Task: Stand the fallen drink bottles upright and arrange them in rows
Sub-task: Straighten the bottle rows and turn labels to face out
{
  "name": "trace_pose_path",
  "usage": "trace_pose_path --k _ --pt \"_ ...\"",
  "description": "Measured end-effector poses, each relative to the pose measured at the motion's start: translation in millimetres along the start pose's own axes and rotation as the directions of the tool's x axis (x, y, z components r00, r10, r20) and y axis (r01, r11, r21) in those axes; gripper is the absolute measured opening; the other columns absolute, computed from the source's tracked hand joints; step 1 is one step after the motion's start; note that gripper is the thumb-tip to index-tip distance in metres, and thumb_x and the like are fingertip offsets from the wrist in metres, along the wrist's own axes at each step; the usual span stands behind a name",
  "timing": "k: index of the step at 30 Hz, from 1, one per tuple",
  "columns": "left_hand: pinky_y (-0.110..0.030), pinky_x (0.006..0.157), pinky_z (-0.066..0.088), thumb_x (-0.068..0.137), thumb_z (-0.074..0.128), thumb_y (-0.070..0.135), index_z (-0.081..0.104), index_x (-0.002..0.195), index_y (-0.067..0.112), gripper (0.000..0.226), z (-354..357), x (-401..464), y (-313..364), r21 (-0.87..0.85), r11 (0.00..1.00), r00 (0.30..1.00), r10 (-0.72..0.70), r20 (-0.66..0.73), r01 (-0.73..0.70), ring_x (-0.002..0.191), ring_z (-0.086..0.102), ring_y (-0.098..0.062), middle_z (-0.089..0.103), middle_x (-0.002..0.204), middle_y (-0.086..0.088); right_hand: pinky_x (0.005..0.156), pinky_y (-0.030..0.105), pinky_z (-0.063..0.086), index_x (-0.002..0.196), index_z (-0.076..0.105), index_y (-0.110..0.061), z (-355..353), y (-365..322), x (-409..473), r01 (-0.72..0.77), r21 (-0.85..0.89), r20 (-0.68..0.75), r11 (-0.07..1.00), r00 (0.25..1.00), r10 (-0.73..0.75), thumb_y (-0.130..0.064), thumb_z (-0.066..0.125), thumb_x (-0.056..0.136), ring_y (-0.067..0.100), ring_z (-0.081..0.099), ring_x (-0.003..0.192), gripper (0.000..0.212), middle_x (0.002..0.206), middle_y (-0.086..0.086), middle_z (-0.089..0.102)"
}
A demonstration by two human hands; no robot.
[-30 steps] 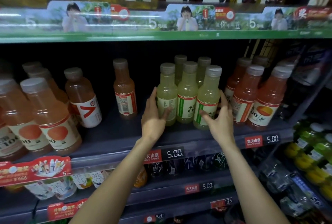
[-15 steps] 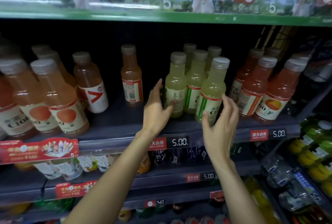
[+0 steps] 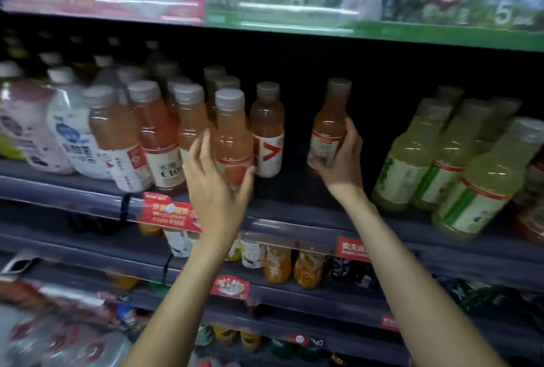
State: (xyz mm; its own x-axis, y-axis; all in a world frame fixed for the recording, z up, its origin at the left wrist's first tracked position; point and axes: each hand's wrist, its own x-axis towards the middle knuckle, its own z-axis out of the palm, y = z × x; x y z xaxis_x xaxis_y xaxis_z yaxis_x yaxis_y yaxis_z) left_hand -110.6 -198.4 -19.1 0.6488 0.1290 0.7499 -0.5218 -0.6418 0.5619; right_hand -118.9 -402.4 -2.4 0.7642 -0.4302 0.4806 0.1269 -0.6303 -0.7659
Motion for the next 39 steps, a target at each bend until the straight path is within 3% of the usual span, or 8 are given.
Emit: trace_pose_path --k 3,9,17,20,26,28,32,39 --pt "-0.048 0.096 0.043 0.078 0.077 0.028 0.030 0.144 -0.001 0.086 5 2 0 0.043 0.998 0.997 -0.057 0.055 0.054 0.126 0.028 -0.029 0.040 0.137 -0.025 0.089 0.006 0.024 0.147 0.014 -0.012 14 6 10 -0.015 0.005 -0.028 1.000 0.999 0.015 0.000 0.070 0.078 0.025 0.037 0.131 0.090 0.147 0.017 0.024" --pt "-0.050 0.088 0.046 0.071 0.081 0.025 0.036 0.142 0.000 0.087 11 13 0 0.068 0.997 0.995 -0.047 0.093 0.041 0.116 0.030 -0.028 0.043 0.125 -0.025 0.097 0.034 0.043 0.145 0.025 -0.014 23 17 13 -0.122 -0.015 -0.054 0.992 0.991 0.121 -0.018 0.076 0.077 0.023 0.050 0.116 0.085 0.128 0.010 0.045" --pt "-0.038 0.072 0.048 0.072 0.082 0.036 0.042 0.139 0.011 0.082 6 15 -9 0.064 0.998 0.991 0.019 0.132 -0.028 0.114 0.038 -0.025 0.044 0.124 -0.017 0.093 0.032 0.043 0.140 0.021 -0.018 30 10 16 -0.181 0.138 0.050 0.974 0.983 0.176 -0.013 0.078 0.073 0.017 0.049 0.116 0.088 0.130 0.007 0.046" --pt "-0.039 0.072 0.048 0.073 0.080 0.035 0.040 0.141 0.010 0.082 6 15 -7 0.074 0.997 0.991 0.018 0.131 -0.028 0.115 0.036 -0.025 0.045 0.125 -0.018 0.101 0.037 0.039 0.140 0.030 -0.019 28 11 3 -0.164 0.007 0.036 0.986 0.986 0.164 -0.022 0.082 0.069 0.022 0.041 0.124 0.088 0.134 0.008 0.038" --pt "-0.037 0.078 0.047 0.076 0.077 0.037 0.038 0.143 0.011 0.082 4 15 -6 0.043 0.998 0.984 0.026 0.179 -0.034 0.111 0.050 -0.033 0.047 0.126 -0.017 0.094 0.033 0.047 0.135 0.022 -0.025 18 8 3 -0.177 0.277 0.193 0.944 0.973 0.126 0.003 0.072 0.073 0.012 0.047 0.117 0.084 0.129 0.004 0.046" --pt "-0.032 0.073 0.044 0.076 0.077 0.039 0.037 0.143 0.012 0.082 2 15 -5 0.012 1.000 0.979 0.025 0.203 -0.028 0.102 0.055 -0.032 0.047 0.121 -0.015 0.087 0.024 0.045 0.140 0.021 -0.026 24 5 5 -0.168 0.218 0.148 0.961 0.979 0.138 -0.003 0.076 0.071 0.011 0.048 0.114 0.091 0.127 0.001 0.045" --pt "-0.026 0.076 0.042 0.076 0.076 0.043 0.038 0.143 0.011 0.084 3 14 7 -0.107 0.992 0.955 0.090 0.282 -0.062 0.096 0.058 -0.028 0.050 0.121 -0.015 0.104 0.041 0.040 0.140 0.031 -0.017 26 13 7 -0.215 0.125 -0.002 0.969 0.976 0.217 -0.016 0.081 0.070 0.024 0.043 0.125 0.086 0.137 0.011 0.039" --pt "-0.020 0.096 0.038 0.077 0.079 0.033 0.031 0.147 0.018 0.086 45 15 37 -0.306 0.952 0.891 0.115 0.438 0.028 0.120 0.052 -0.023 0.041 0.142 -0.009 0.108 0.033 0.027 0.146 0.022 -0.033 -21 10 -22 -0.196 0.496 0.080 0.846 0.980 0.180 -0.031 0.043 0.087 0.012 0.028 0.136 0.062 0.154 -0.002 0.024"
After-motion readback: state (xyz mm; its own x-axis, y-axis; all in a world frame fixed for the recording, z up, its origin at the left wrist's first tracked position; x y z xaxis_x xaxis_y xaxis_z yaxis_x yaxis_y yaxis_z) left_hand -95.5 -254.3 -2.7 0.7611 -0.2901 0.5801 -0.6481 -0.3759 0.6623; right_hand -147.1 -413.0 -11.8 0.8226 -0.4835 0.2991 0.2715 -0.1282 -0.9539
